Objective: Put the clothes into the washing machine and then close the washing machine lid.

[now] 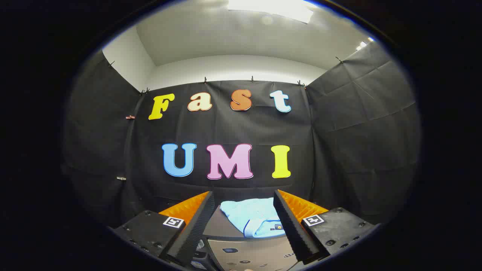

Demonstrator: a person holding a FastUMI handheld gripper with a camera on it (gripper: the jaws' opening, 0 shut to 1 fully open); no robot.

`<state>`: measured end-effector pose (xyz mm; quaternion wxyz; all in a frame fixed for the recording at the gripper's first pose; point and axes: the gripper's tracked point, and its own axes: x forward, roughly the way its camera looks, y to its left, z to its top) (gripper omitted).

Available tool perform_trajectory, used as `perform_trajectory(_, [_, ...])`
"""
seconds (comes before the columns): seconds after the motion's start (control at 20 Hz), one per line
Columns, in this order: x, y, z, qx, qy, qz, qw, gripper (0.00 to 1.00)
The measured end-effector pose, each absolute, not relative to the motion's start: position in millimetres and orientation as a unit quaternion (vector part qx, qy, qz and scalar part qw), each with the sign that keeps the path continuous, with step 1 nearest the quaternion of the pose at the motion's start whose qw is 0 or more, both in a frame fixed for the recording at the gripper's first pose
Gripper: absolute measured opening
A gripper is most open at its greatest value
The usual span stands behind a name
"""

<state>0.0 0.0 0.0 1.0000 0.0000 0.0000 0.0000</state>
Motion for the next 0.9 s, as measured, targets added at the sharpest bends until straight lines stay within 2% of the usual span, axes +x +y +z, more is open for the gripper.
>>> perform_trajectory(0.9, [8.1, -0.7, -6.2, -0.001, 0.004, -0.01, 1.0, 0.98])
